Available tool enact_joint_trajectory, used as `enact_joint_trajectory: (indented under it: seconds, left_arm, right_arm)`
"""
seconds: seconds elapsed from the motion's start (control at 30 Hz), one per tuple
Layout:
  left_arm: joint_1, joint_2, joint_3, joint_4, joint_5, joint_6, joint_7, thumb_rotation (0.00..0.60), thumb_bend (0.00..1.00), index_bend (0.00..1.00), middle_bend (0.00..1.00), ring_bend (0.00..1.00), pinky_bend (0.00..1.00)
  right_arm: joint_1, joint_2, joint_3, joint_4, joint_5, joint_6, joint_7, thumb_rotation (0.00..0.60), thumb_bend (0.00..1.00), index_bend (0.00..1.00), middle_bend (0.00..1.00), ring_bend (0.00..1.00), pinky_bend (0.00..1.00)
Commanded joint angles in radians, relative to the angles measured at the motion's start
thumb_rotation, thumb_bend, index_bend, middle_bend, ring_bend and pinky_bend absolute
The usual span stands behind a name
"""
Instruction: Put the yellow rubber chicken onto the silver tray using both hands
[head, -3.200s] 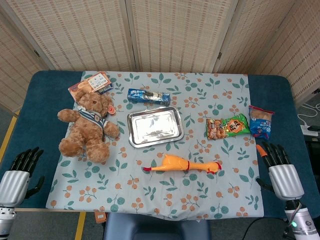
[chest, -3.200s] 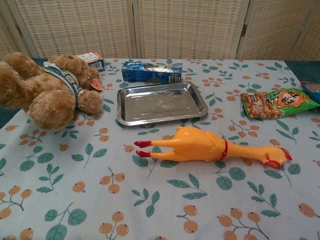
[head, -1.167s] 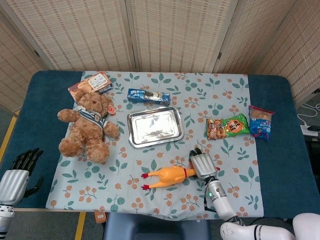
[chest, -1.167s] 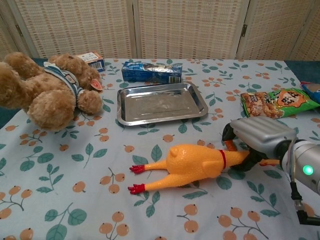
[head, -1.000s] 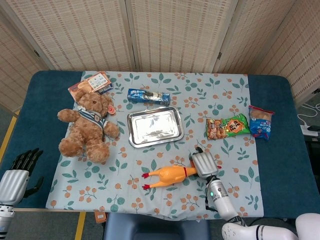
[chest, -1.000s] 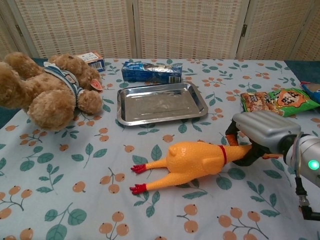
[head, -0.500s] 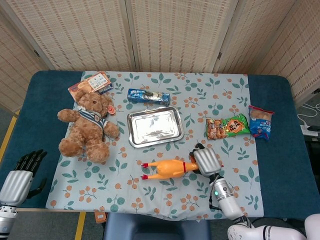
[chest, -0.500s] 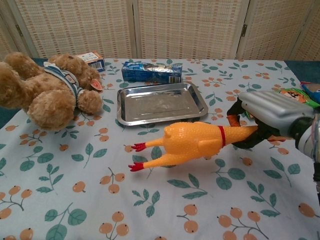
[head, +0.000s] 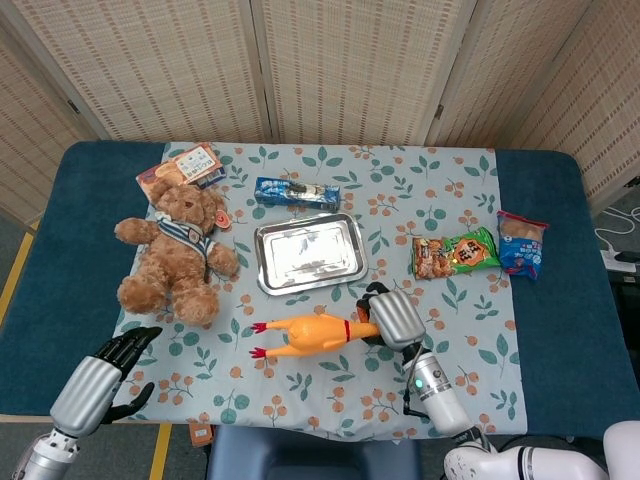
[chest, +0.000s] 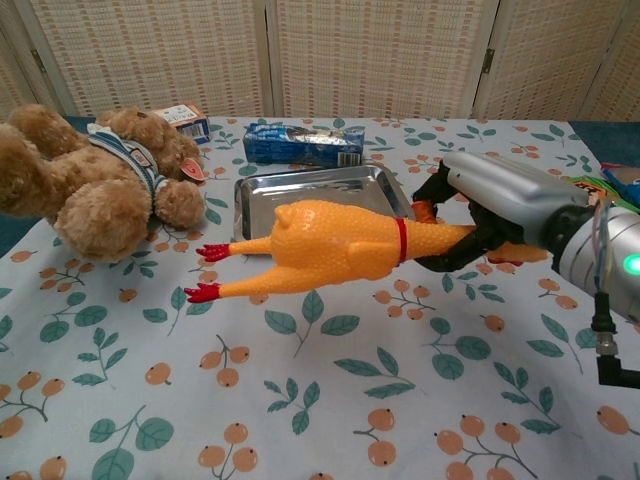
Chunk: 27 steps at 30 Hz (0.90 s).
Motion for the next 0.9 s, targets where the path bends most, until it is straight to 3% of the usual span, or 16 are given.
enact_joint_trajectory:
  seconds: [0.03,0.17,0.33,0.67,0.9]
  left_arm:
    - [-0.025,-0.032,-0.003,-0.192,0.027,-0.087,0.237,0.6,0.38,0.0,0.12,0.11,0.24]
    - [-0.058,-0.093,-0.058,-0.283,-0.039,-0.164,0.389,0.6,0.38,0.0,0.12,0.11,0.24]
    - [-0.118,-0.21,-0.133,-0.347,-0.211,-0.271,0.517,0.6,0.37,0.0,0.09,0.09,0.21]
    - [-0.248,-0.474,-0.255,-0.271,-0.464,-0.336,0.748,0.6,0.36,0.0,0.03,0.05,0.19]
    - [-0.332,-0.618,-0.312,-0.168,-0.545,-0.327,0.817,0.6,0.36,0.0,0.0,0.02,0.17]
  right_arm:
    - [0.002,-0.011,0.001,-0.022,0.005,0.017,-0.02,0.6,0.3,0.87,0.58,0.77,0.97]
    - [0.003,-0.019,0.011,-0.057,0.018,0.043,-0.051,0.6,0.3,0.87,0.58,0.77,0.97]
    - [0.009,-0.041,0.031,-0.085,0.038,0.099,-0.131,0.6,0.3,0.87,0.58,0.78,0.97]
    - [0.007,-0.089,0.064,-0.137,0.086,0.209,-0.252,0.6,0.3,0.87,0.58,0.79,0.98]
    - [0.016,-0.108,0.091,-0.171,0.113,0.248,-0.294,0.6,0.31,0.87,0.59,0.8,0.99]
